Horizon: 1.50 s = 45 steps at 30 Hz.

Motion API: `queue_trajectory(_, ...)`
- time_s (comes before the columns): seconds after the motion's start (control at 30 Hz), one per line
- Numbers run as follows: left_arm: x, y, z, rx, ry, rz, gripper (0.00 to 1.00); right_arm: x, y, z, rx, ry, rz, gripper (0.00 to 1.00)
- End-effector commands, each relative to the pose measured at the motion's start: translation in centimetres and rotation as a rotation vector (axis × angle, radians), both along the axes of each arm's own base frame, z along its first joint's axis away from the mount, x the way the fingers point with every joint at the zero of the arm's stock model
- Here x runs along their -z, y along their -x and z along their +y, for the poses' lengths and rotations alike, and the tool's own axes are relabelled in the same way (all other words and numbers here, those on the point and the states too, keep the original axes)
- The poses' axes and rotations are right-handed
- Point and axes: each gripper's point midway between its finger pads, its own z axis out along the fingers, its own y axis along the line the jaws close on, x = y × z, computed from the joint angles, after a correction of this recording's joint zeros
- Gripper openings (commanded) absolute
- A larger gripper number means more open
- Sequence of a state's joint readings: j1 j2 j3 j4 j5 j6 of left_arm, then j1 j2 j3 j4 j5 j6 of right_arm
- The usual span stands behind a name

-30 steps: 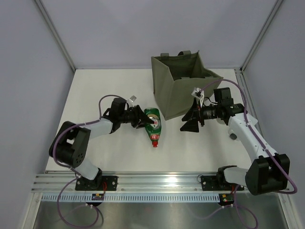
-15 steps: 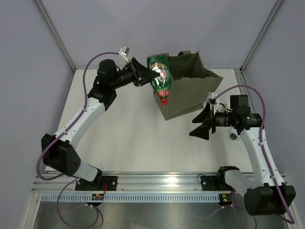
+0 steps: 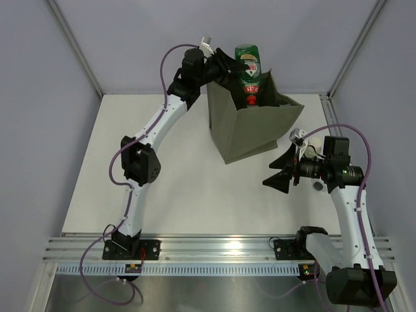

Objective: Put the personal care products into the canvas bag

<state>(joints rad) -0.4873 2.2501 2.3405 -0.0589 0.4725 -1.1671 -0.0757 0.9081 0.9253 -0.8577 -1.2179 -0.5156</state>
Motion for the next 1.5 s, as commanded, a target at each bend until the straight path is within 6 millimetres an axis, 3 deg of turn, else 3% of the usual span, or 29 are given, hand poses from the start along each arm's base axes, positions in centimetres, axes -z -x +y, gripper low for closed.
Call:
queue_trajectory(0.0, -9.4, 0.0, 2.6, -0.128, 0.114, -0.265, 0.0, -0.8, 0.1, 0.0, -0.001, -0.023, -0.036, 0.96)
queue_trajectory(0.07, -7.9, -0.5, 2.5, -0.145, 0.054, -0.28, 0.0, -0.8, 0.2, 0.0, -0.004, -0.03, -0.043, 0.96)
queue_trajectory(0.23, -5.0, 0.8, 1.6, -0.073, -0.092, -0.372, 0.05, -0.6, -0.1, -0.2, 0.003, -0.027, -0.052, 0.97)
queue_trajectory(0.27, -4.3, 1.6, 1.5, -0.054, -0.12, -0.377, 0.11, -0.6, -0.1, -0.2, 0.004, -0.024, -0.051, 0.97)
queue_trajectory(0.3, -4.0, 1.9, 1.6, -0.046, -0.135, -0.389, 0.27, -0.5, -0.1, -0.3, 0.004, -0.022, -0.048, 0.97)
queue_trajectory(0.5, -3.3, 4.1, 2.2, -0.006, -0.245, -0.475, 0.61, -0.7, -1.2, -1.0, 0.042, 0.033, -0.036, 0.97)
queue_trajectory(0.53, -3.1, 4.2, 2.2, 0.001, -0.261, -0.487, 0.69, -0.7, -1.8, -1.4, 0.08, 0.062, -0.027, 0.98)
queue_trajectory(0.63, -2.8, 5.1, 2.4, 0.021, -0.305, -0.498, 0.82, -1.7, -4.8, -3.3, 0.262, 0.132, 0.001, 0.98)
queue_trajectory(0.73, -3.6, 6.0, 2.8, 0.021, -0.318, -0.529, 0.84, -3.3, -7.5, -5.8, 0.438, 0.213, 0.015, 0.98)
queue_trajectory(0.8, -4.8, 6.7, 3.4, 0.007, -0.33, -0.569, 0.85, -3.3, -8.5, -7.0, 0.535, 0.218, 0.072, 0.98)
queue_trajectory(0.83, -4.5, 6.9, 3.6, 0.006, -0.346, -0.566, 0.85, -2.6, -9.4, -8.9, 0.656, 0.268, 0.095, 0.98)
queue_trajectory(0.9, -6.4, 7.9, 5.0, -0.034, -0.373, -0.622, 0.86, -2.2, -10.4, -10.7, 0.813, 0.268, 0.16, 0.98)
queue_trajectory(0.93, -6.6, 8.2, 5.4, -0.047, -0.386, -0.631, 0.87, -1.5, -10.9, -12.8, 0.943, 0.31, 0.179, 0.98)
queue_trajectory(1.0, -6.1, 8.7, 6.6, -0.08, -0.442, -0.653, 0.92, -0.9, -11.1, -14.1, 1.052, 0.303, 0.21, 0.98)
queue_trajectory(1.03, -7.8, 10.2, 7.9, -0.109, -0.445, -0.688, 0.93, 0.0, -11.0, -15.7, 1.144, 0.331, 0.224, 0.98)
queue_trajectory(1.07, -6.1, 10.2, 8.7, -0.132, -0.489, -0.657, 0.94, 0.0, -11.0, -16.5, 1.199, 0.333, 0.221, 0.98)
queue_trajectory(1.1, -5.9, 10.7, 9.5, -0.148, -0.518, -0.675, 0.95, -0.2, -10.9, -17.0, 1.238, 0.328, 0.207, 0.98)
queue_trajectory(1.13, -7.8, 12.7, 11.0, -0.181, -0.508, -0.716, 0.95, 0.0, -10.8, -16.9, 1.229, 0.333, 0.204, 0.99)
queue_trajectory(1.17, -7.4, 13.3, 11.9, -0.208, -0.525, -0.716, 0.99, -0.3, -10.7, -16.8, 1.215, 0.331, 0.189, 0.99)
queue_trajectory(1.2, -4.1, 13.6, 12.4, -0.199, -0.573, -0.675, 0.99, -0.4, -10.4, -16.6, 1.203, 0.336, 0.181, 0.99)
queue_trajectory(1.23, -3.6, 14.3, 13.1, -0.211, -0.584, -0.677, 0.99, -0.8, -10.2, -16.5, 1.191, 0.333, 0.172, 0.99)
queue_trajectory(1.27, -4.8, 16.2, 14.8, -0.253, -0.579, -0.704, 0.99, -0.9, -10.1, -16.5, 1.188, 0.335, 0.176, 1.0)
queue_trajectory(1.3, -1.3, 16.7, 15.4, -0.241, -0.624, -0.654, 0.99, -0.4, -9.7, -16.5, 1.182, 0.349, 0.202, 0.99)
queue_trajectory(1.37, 0.4, 18.1, 17.1, -0.276, -0.651, -0.63, 0.99, 0.5, -9.6, -16.7, 1.169, 0.367, 0.239, 0.99)
queue_trajectory(1.4, -0.2, 19.9, 18.4, -0.305, -0.632, -0.642, 0.99, 1.7, -9.8, -17.1, 1.173, 0.394, 0.283, 1.0)
queue_trajectory(1.43, 2.9, 20.6, 18.9, -0.287, -0.663, -0.597, 0.99, 2.6, -9.9, -17.5, 1.178, 0.407, 0.311, 0.99)
queue_trajectory(1.47, 3.7, 21.4, 19.4, -0.288, -0.662, -0.589, 0.99, 3.2, -10.0, -17.9, 1.19, 0.413, 0.333, 0.99)
